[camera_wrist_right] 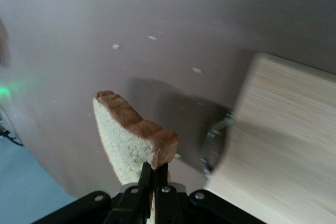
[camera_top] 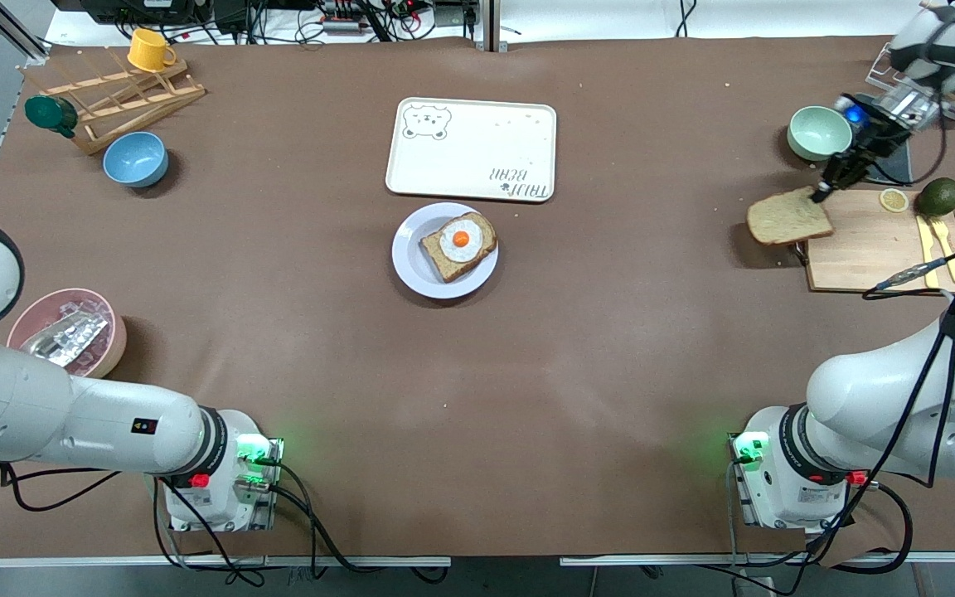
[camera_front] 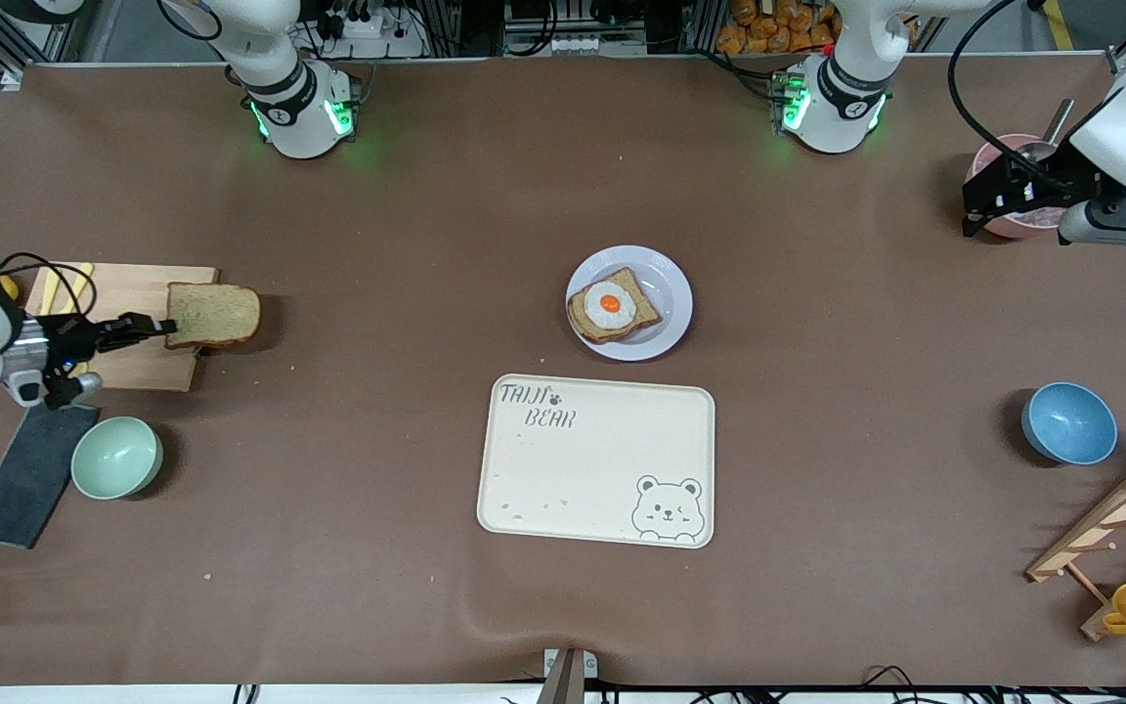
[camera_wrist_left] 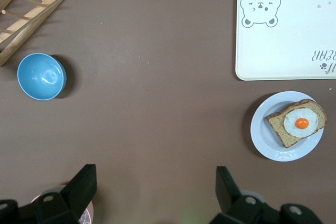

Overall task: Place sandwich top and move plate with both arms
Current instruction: 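Lift the bread slice and carry it toward the egg toast plate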

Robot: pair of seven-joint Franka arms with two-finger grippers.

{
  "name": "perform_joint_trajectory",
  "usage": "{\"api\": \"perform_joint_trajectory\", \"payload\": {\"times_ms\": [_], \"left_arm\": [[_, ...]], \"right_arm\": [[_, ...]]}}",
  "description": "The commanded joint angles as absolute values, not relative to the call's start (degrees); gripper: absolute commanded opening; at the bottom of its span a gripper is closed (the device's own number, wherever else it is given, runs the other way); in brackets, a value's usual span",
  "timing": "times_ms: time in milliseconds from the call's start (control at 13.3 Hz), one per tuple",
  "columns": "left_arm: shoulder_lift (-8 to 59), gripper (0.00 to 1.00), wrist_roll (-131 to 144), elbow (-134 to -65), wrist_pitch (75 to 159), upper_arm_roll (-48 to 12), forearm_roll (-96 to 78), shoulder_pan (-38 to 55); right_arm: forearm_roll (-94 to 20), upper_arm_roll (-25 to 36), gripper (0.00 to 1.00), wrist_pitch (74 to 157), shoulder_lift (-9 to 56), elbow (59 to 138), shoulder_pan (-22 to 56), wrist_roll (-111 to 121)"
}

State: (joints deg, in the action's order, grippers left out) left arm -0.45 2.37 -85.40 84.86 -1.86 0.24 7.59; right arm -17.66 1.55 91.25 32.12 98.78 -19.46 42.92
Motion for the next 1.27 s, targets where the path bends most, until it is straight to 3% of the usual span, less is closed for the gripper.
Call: {"api": "perform_joint_trajectory", "payload": {"times_ms": [0,450,675,1200], "left_arm": [[-0.5,1.00,3.3,-85.2,84.3,-1.9,-0.5,7.6],[-0.5,1.00,3.3,-85.2,84.3,-1.9,-0.5,7.4],[-0.5,1.00,3.3,-85.2,84.3,-1.9,-0.5,7.4],[-0.5,1.00,3.1,-85.2,84.3,-1.9,-0.5,7.1]], "right_arm": [[-22.2,2.0,0.00,86.6,30.5,98.5,-12.2,36.9],[-37.5,2.2,0.00,85.1,28.1,99.1,8.6,13.7],[-47.7,2.1,0.00,87.6,28.3,101.7,12.0,12.9],[-58.9,2.1,0.00,107.2,29.0,102.2,27.2,6.2]]}}
